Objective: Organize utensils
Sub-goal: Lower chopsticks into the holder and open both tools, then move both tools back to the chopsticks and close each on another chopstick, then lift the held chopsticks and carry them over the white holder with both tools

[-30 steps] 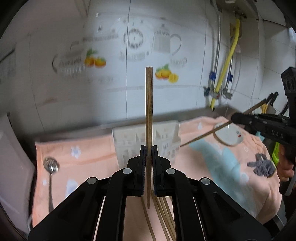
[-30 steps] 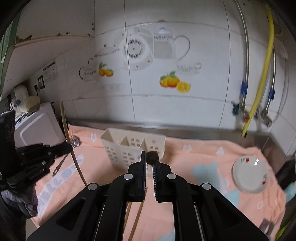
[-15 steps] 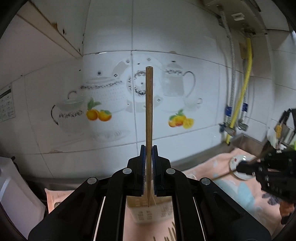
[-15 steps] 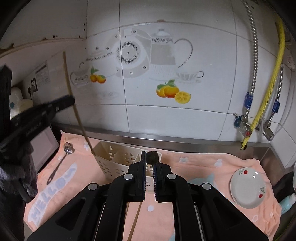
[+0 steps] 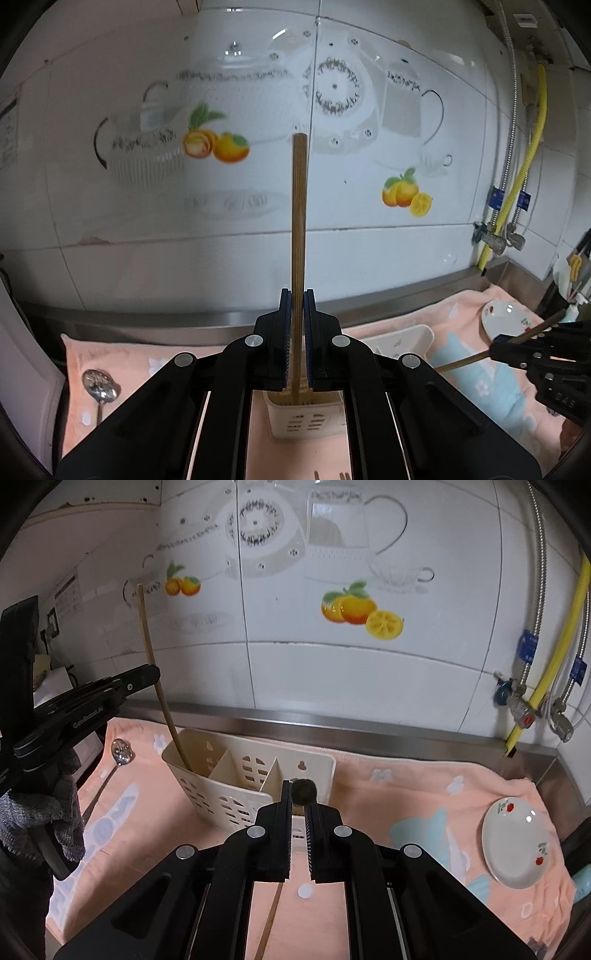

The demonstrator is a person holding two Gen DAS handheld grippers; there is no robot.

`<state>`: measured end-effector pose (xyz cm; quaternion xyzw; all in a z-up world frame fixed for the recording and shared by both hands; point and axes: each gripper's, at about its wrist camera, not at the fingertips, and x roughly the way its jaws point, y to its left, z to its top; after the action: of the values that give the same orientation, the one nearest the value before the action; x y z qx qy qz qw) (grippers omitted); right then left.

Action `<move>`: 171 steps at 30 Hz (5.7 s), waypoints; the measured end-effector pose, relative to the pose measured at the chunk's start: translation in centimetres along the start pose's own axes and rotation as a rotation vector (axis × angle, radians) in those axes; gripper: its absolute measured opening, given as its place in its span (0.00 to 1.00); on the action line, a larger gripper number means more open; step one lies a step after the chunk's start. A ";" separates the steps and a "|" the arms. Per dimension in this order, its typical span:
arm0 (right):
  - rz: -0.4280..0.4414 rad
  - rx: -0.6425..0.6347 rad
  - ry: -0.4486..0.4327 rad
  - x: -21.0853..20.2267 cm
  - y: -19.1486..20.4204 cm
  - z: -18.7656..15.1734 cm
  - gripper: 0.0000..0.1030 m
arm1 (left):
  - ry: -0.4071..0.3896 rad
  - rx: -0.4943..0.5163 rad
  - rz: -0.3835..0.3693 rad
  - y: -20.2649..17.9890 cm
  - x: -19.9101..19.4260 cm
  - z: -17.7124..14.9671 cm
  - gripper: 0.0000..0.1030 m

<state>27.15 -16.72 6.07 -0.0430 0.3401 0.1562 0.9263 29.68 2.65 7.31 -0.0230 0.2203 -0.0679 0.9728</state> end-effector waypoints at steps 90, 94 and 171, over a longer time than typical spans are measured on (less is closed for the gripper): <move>-0.025 0.060 0.211 0.4 5.6 -23.7 0.09 | 0.421 -0.102 -0.084 -2.0 -7.2 -26.6 0.16; -0.026 0.064 0.212 0.4 5.6 -23.7 0.09 | 0.429 -0.102 -0.061 -1.8 -7.1 -26.6 0.08; 0.017 -0.016 -0.195 -11.8 1.2 1.7 0.07 | -0.092 0.144 -0.070 -4.1 -11.9 -0.3 0.05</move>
<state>19.34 -18.35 14.98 -0.0321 0.2476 0.1704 0.9532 18.40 0.27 12.36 0.0363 0.1690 -0.1164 0.9780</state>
